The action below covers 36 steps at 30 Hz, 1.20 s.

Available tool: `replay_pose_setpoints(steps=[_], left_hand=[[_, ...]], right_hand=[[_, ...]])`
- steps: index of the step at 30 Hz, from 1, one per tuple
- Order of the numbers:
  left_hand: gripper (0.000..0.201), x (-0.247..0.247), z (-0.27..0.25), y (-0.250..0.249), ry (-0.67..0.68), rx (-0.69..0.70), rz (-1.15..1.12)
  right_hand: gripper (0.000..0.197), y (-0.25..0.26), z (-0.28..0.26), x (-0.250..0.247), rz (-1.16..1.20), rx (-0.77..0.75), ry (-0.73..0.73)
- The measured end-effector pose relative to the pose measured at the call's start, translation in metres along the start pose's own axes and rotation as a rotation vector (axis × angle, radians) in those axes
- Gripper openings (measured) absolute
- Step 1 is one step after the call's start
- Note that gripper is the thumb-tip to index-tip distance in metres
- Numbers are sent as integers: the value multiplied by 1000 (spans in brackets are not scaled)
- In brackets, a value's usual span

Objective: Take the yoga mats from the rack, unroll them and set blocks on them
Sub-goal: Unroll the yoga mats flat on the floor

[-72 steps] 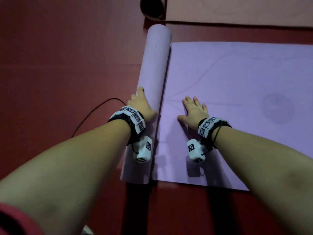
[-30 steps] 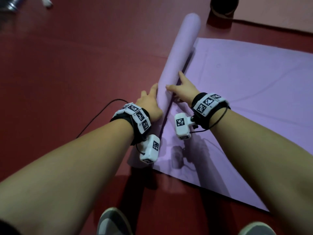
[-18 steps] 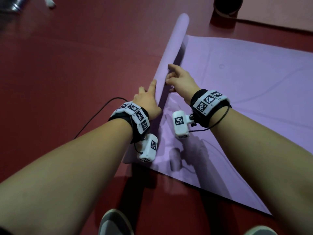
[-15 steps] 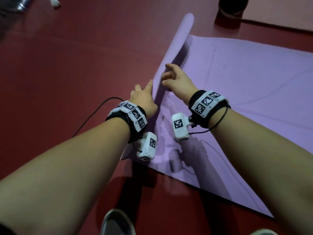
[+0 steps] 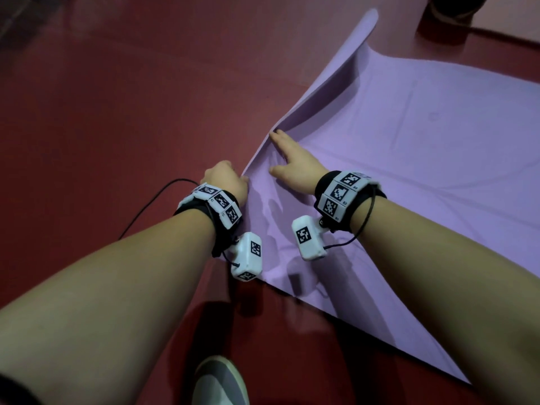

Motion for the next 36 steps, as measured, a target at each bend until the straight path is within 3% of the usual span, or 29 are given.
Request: replay_pose_setpoints(steps=[3,8,10,14,18,20,23,25,30,33,36], left_hand=[[5,2,9,12,38,-27,10],[5,20,12,29,155,29,28],[13,27,13,31,196,89,63],[23,37,21,34,295,72,63],[57,44,28,31,373,16,175],[65,45,29,27,383,0,201],[64,43,30,22,385,-15,228],[66,42,29,19,380,-8,283],[50,41,16,-2,310,105,427],[48,41,20,-20,266,222,415],[69,45,27,-41,278,358,413]], right_hand=[[85,2,9,11,-92,-8,47],[86,1,27,30,-309,29,108],[84,-1,32,35,-423,53,105],[73,-1,40,44,-626,91,95],[73,4,47,49,-729,128,120],[73,4,48,46,-763,111,127],[69,-1,53,32,-713,29,90],[73,-8,58,16,-551,-9,40],[80,-28,71,-26,-371,26,-207],[85,-38,82,-35,-229,70,-164],[85,-43,95,-35,-247,108,-25]])
Point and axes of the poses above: each hand's wrist, its own z-axis towards the middle knuckle, its own x-axis out of the palm, y = z × x, the point moved 6 cm from there along z, towards the middle knuckle, and after that the axes turned 11 degrees about -z, right-handed, at the moved point
